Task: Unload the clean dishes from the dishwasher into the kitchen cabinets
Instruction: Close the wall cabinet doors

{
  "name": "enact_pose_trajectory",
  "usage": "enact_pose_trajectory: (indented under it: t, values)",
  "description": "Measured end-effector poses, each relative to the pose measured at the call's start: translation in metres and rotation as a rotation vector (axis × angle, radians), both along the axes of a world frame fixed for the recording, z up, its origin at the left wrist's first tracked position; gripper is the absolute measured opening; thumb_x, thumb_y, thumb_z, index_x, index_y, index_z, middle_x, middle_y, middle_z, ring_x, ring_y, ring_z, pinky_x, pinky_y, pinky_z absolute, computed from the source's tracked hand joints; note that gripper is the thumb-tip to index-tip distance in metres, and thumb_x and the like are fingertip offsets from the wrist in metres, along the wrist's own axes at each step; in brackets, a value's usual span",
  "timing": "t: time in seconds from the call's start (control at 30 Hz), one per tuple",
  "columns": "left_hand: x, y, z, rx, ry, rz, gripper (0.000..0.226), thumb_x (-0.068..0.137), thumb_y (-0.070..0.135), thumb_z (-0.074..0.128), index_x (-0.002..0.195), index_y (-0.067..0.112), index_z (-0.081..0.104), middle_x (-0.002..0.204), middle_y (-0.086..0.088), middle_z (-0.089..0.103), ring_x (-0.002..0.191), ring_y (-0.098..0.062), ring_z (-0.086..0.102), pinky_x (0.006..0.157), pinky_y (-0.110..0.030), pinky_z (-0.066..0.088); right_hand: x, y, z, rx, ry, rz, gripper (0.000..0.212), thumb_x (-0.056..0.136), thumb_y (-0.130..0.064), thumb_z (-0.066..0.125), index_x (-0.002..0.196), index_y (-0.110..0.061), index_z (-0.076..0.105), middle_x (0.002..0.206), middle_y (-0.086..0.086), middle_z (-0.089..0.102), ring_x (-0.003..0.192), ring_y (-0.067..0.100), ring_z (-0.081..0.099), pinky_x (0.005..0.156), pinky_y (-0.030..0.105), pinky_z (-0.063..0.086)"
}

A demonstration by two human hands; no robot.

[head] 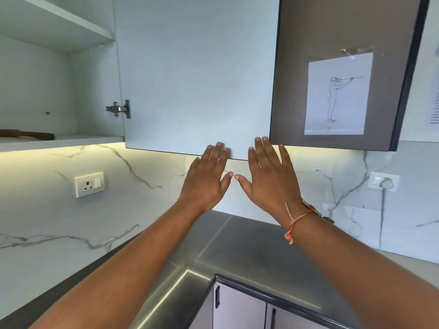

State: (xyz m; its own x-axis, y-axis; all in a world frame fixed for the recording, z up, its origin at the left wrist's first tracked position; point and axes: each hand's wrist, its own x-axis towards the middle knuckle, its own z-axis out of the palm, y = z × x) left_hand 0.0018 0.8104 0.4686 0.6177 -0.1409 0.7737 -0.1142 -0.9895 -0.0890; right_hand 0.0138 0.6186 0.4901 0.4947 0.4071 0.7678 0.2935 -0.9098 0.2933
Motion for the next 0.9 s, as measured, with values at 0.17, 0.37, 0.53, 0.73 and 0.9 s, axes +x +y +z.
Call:
enact_pose_trajectory:
  t: [0.17,0.37,0.53,0.73,0.9]
  values:
    - [0.03,-0.003,-0.011,-0.003,0.049,-0.03,0.066,0.102,0.052,0.021,0.158,0.021,0.005,0.165,-0.002,0.002,0.152,-0.022,0.004,0.118,-0.046,0.023,0.024,-0.01,-0.017,0.02,0.026,-0.034,0.079,0.094,-0.066,0.025,0.151,-0.011,0.039,0.161,0.015,0.026,0.15,0.031,0.023,0.119,0.054,0.022]
    - [0.059,-0.008,-0.016,0.023,0.068,-0.06,0.068,0.102,0.055,0.023,0.158,0.021,0.006,0.165,-0.002,0.002,0.152,-0.024,0.004,0.117,-0.048,0.025,0.038,-0.02,-0.028,0.009,0.037,-0.067,0.075,0.096,-0.066,0.03,0.153,-0.017,0.035,0.163,0.013,0.02,0.15,0.032,0.021,0.119,0.054,0.021]
    - [0.068,-0.014,-0.013,0.028,0.017,-0.07,0.067,0.101,0.054,0.025,0.157,0.02,0.011,0.165,-0.005,0.001,0.152,-0.029,0.003,0.117,-0.049,0.024,0.04,-0.024,-0.027,-0.03,0.044,-0.096,0.074,0.096,-0.066,0.025,0.155,-0.02,0.029,0.166,0.009,0.012,0.152,0.031,0.015,0.12,0.053,0.018]
    - [0.067,-0.023,-0.017,-0.023,0.015,-0.127,0.066,0.101,0.051,0.029,0.156,0.018,0.017,0.165,-0.004,0.01,0.151,-0.027,0.011,0.115,-0.05,0.029,0.032,-0.028,-0.034,-0.008,0.084,-0.122,0.073,0.097,-0.065,0.025,0.154,-0.021,0.032,0.165,0.01,0.016,0.152,0.031,0.016,0.12,0.053,0.018]
    - [0.046,-0.071,-0.05,-0.148,0.003,-0.304,0.061,0.101,0.051,0.035,0.151,0.016,0.032,0.163,-0.003,0.019,0.149,-0.024,0.02,0.114,-0.044,0.03,0.007,-0.061,-0.079,0.148,0.185,-0.144,0.072,0.098,-0.066,0.021,0.154,-0.023,0.033,0.163,0.01,0.021,0.151,0.029,0.02,0.119,0.052,0.024]
